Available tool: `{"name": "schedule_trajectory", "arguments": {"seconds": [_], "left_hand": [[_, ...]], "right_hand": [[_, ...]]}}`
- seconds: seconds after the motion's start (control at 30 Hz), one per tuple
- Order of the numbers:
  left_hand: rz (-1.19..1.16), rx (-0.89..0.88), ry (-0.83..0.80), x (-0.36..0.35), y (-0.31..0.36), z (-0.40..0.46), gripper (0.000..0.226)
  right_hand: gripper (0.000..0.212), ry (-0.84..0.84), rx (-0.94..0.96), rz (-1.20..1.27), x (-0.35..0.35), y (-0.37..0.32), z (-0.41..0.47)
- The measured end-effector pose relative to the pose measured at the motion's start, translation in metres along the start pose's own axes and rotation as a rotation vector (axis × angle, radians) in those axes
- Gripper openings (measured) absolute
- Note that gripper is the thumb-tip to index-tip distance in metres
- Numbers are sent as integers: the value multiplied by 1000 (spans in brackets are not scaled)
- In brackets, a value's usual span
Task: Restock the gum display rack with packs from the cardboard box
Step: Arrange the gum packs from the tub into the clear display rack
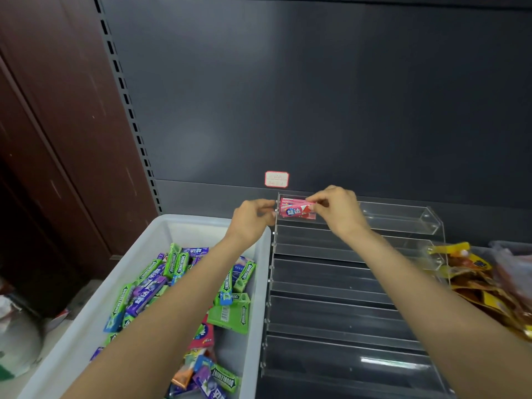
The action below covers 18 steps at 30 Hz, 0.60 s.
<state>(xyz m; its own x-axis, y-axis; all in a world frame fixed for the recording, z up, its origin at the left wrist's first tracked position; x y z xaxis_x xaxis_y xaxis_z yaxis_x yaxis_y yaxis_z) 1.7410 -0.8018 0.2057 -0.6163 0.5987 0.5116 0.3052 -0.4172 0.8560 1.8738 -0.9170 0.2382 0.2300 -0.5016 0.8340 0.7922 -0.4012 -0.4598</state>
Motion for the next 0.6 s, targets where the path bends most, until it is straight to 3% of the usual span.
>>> {"name": "schedule_trajectory", "arguments": {"seconds": [0.2, 0.47, 0.6], "left_hand": [[1, -64, 10, -2, 3, -4, 34], [12, -76, 35, 5, 5, -19, 27], [86, -89, 84, 30, -8, -43, 24]], "right_hand": [[20, 3, 28, -85, -4, 5, -7], [32, -23, 80, -228, -14, -8, -17], [26, 62, 141, -113, -21, -36, -32]]}}
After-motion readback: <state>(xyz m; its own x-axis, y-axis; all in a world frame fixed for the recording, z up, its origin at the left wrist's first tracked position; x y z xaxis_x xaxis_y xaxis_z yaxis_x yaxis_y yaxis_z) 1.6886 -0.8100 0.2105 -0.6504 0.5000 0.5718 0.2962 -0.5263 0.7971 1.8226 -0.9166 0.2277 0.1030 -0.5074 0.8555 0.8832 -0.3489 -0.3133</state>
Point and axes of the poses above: each hand's wrist, its own z-axis towards the middle knuckle, its own x-axis out of the back of the hand, y = z × x, the point moved 4 cm from there along z, towards the middle knuckle, and after that the axes turned 2 degrees about -y, right-handed, at the moved point
